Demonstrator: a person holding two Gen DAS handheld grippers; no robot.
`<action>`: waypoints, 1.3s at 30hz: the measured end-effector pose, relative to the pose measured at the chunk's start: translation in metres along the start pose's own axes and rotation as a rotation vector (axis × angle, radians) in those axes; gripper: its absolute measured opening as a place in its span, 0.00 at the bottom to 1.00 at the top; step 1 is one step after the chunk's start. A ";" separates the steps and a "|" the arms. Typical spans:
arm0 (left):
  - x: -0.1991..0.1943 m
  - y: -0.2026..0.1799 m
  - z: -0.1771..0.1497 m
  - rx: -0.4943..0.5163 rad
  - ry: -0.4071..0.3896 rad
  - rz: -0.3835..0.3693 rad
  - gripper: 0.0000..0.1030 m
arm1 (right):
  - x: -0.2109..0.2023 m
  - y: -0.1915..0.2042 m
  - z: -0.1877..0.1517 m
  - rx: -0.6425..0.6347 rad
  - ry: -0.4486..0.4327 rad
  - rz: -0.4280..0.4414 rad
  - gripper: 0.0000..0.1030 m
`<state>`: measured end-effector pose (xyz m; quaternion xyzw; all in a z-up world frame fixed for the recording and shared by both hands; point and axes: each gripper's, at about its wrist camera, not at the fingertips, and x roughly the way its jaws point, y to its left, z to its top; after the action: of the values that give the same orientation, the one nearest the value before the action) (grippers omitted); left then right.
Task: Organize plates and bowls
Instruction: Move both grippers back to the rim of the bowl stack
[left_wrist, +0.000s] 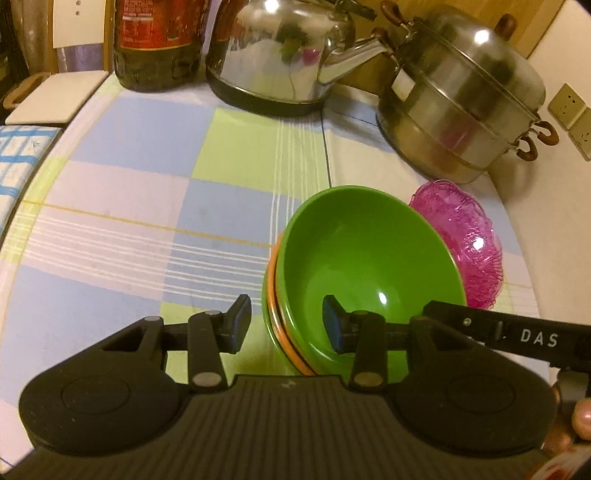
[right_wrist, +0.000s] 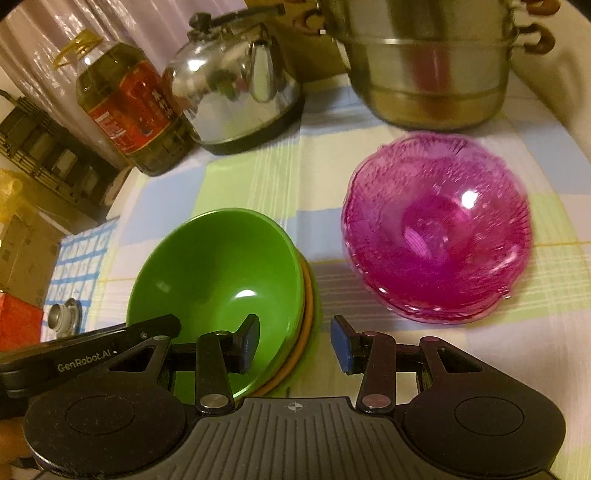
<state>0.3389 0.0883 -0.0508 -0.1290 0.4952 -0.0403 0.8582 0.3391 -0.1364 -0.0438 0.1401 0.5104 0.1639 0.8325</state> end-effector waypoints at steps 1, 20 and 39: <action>0.002 0.001 0.001 0.001 0.004 0.001 0.37 | 0.005 -0.001 0.001 0.000 0.013 0.003 0.42; 0.022 -0.003 -0.005 0.021 0.050 0.003 0.22 | 0.033 -0.005 0.001 0.028 0.069 -0.017 0.28; -0.009 -0.024 -0.005 0.092 0.041 0.028 0.22 | 0.005 0.001 -0.007 0.052 0.060 -0.030 0.23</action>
<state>0.3310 0.0656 -0.0391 -0.0816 0.5123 -0.0539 0.8532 0.3349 -0.1329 -0.0505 0.1490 0.5414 0.1422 0.8151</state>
